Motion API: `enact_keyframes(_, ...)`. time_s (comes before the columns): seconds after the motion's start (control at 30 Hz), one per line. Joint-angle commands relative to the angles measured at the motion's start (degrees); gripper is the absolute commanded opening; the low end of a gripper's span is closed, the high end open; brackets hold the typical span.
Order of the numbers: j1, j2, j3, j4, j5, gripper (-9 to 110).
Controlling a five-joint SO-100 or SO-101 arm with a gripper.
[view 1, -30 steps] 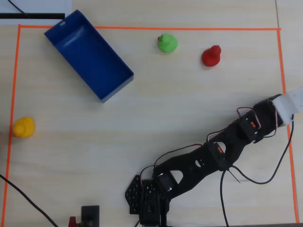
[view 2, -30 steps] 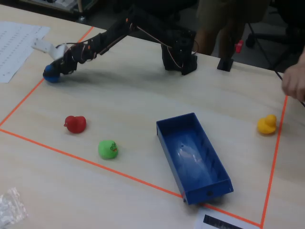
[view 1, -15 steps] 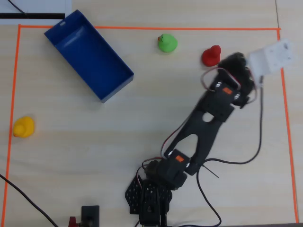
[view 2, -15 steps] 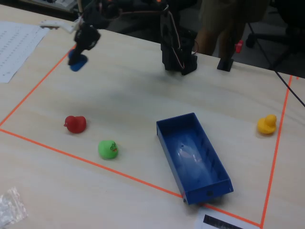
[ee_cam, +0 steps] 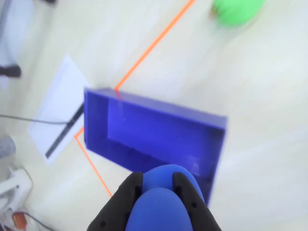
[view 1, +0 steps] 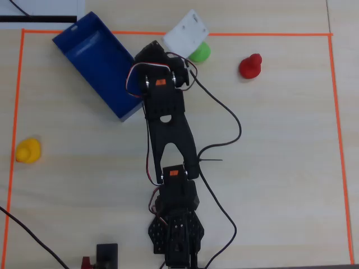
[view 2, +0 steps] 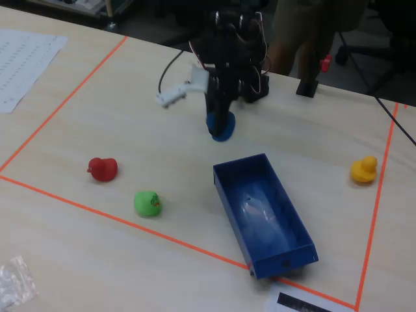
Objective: Grasp blue duck and put it into box.
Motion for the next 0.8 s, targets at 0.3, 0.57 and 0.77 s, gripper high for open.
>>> enact_keyframes(0.3,-8.79,-17.58,-6.42,-8.44,4.04,10)
enact_keyframes(0.57,-8.88,-12.30,-0.44,-7.73,1.23,28)
enact_keyframes(0.77,-5.63,16.08,29.44,-16.00,-5.80,0)
